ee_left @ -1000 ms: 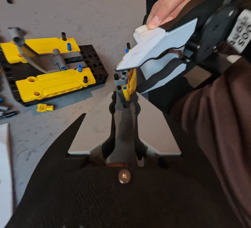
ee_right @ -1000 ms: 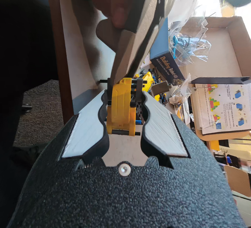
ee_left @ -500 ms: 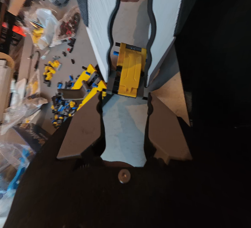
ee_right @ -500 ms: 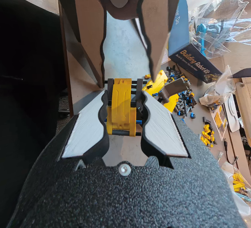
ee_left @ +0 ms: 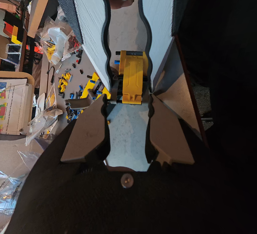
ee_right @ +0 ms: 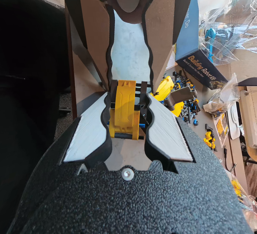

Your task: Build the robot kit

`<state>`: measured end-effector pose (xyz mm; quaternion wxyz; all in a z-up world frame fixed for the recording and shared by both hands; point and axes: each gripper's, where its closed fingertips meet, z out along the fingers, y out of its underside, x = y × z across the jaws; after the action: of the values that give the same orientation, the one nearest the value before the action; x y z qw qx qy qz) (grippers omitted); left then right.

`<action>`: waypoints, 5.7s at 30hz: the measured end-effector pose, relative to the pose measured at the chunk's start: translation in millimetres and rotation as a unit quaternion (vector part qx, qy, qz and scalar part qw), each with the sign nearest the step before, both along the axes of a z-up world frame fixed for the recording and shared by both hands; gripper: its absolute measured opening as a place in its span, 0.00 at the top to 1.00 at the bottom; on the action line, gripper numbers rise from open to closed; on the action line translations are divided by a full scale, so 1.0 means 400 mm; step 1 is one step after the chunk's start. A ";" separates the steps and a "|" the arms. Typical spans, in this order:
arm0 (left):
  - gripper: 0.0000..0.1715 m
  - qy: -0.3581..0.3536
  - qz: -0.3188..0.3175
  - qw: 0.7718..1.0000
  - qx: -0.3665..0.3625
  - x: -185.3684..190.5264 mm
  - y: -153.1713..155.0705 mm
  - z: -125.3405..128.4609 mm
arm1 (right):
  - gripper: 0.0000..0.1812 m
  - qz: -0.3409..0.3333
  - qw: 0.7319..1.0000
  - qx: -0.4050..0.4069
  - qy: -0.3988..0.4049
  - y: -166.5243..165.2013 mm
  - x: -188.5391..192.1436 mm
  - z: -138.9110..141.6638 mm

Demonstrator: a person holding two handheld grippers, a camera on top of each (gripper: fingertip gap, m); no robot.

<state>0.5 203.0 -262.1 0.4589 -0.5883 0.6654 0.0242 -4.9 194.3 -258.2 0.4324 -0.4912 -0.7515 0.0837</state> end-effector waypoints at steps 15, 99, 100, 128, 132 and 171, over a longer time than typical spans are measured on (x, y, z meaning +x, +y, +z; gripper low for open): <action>0.76 -0.032 0.014 0.999 -0.013 -0.009 -0.005 0.001 | 0.78 -0.002 1.000 -0.013 0.020 0.006 -0.015 -0.002; 0.81 -0.259 0.126 0.935 -0.208 -0.073 -0.295 -0.130 | 0.79 0.058 0.885 -0.390 0.247 -0.275 -0.174 0.088; 0.81 -0.257 0.132 0.933 -0.214 -0.085 -0.286 -0.139 | 0.79 0.051 0.886 -0.390 0.247 -0.262 -0.174 0.083; 0.85 -0.270 0.182 0.925 -0.196 -0.115 -0.413 -0.094 | 0.82 -0.031 0.911 -0.325 0.253 -0.389 -0.102 0.081; 0.85 -0.254 0.206 0.928 -0.179 -0.122 -0.361 -0.120 | 0.82 -0.071 0.895 -0.348 0.270 -0.355 -0.077 0.083; 0.85 -0.345 0.272 0.885 -0.152 -0.302 -0.332 -0.015 | 0.87 -0.018 0.953 -0.215 0.212 -0.136 -0.271 0.162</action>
<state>-120.2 70.3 -268.2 0.5402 -0.7800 0.2739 -0.1575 -113.5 140.1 -193.4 0.4674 -0.5568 -0.5976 0.3382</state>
